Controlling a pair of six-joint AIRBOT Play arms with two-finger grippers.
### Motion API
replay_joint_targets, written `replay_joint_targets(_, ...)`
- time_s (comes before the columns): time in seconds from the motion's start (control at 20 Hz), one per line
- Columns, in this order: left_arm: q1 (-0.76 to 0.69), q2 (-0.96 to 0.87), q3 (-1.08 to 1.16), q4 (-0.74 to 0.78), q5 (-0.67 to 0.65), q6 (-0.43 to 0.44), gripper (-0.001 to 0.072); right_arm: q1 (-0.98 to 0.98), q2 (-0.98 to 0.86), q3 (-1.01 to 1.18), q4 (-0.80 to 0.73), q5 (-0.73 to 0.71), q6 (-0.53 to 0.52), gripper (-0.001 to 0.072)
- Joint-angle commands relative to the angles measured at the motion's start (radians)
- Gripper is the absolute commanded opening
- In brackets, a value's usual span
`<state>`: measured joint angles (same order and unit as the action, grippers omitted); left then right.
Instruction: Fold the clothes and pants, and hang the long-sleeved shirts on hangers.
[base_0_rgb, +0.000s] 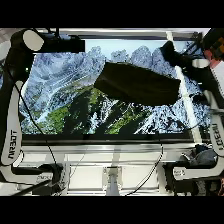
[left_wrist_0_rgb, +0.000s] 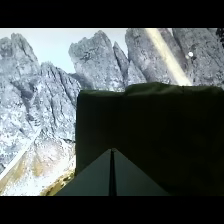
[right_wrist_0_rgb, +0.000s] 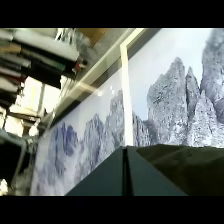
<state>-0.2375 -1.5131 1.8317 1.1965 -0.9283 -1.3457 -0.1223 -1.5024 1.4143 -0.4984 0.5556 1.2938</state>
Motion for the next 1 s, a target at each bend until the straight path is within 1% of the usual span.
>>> replay_joint_targets(0.0,0.001,0.008,0.0,0.0,-0.065,0.0,0.0005,-0.152,0.085,0.009,-0.135,0.342,0.002,0.0015)
replay_joint_targets(0.1,0.005,0.031,0.0,0.012,-0.079,0.001,0.0005,-0.258,0.085,-0.042,-0.154,0.527,-0.006,0.0015)
replay_joint_targets(0.15,0.005,0.05,0.0,0.037,-0.079,0.001,0.0005,-0.302,0.086,-0.088,-0.152,0.587,-0.027,0.0015)
replay_joint_targets(0.25,0.005,0.089,0.0,0.068,-0.087,0.0,0.0005,-0.377,0.109,-0.228,-0.139,0.615,-0.06,0.0016)
replay_joint_targets(0.35,0.009,0.13,0.0,0.073,-0.12,0.001,0.0005,-0.436,0.142,-0.384,-0.103,0.615,-0.134,0.0016)
replay_joint_targets(0.4,0.008,0.147,0.0,0.086,-0.142,0.001,0.0005,-0.457,0.153,-0.452,-0.095,0.614,-0.154,0.0017)
replay_joint_targets(0.5,0.008,0.173,0.0,0.087,-0.176,0.001,0.0005,-0.477,0.155,-0.534,-0.114,0.603,-0.159,0.0021)
replay_joint_targets(0.55,0.008,0.179,0.0,0.087,-0.184,0.001,0.0005,-0.477,0.155,-0.552,-0.13,0.574,-0.158,0.0107)
replay_joint_targets(0.6,0.008,0.18,0.0,0.087,-0.186,0.001,0.0005,-0.473,0.155,-0.556,-0.132,0.543,-0.158,0.0436)
replay_joint_targets(0.65,0.008,0.18,0.0,0.086,-0.188,0.001,0.0004,-0.468,0.155,-0.552,-0.131,0.518,-0.152,0.0705)
replay_joint_targets(0.7,0.008,0.179,0.0,0.086,-0.19,0.001,0.0005,-0.467,0.155,-0.547,-0.129,0.499,-0.141,0.0695)
replay_joint_targets(0.75,0.008,0.179,0.0,0.086,-0.192,0.001,0.0005,-0.467,0.155,-0.543,-0.132,0.482,-0.122,0.0707)
replay_joint_targets(0.85,0.008,0.179,0.0,0.086,-0.196,0.001,0.0005,-0.468,0.155,-0.542,-0.167,0.449,-0.066,0.0709)
replay_joint_targets(0.95,0.008,0.179,0.0,0.086,-0.196,0.001,0.0005,-0.468,0.151,-0.542,-0.168,0.414,-0.029,0.0709)
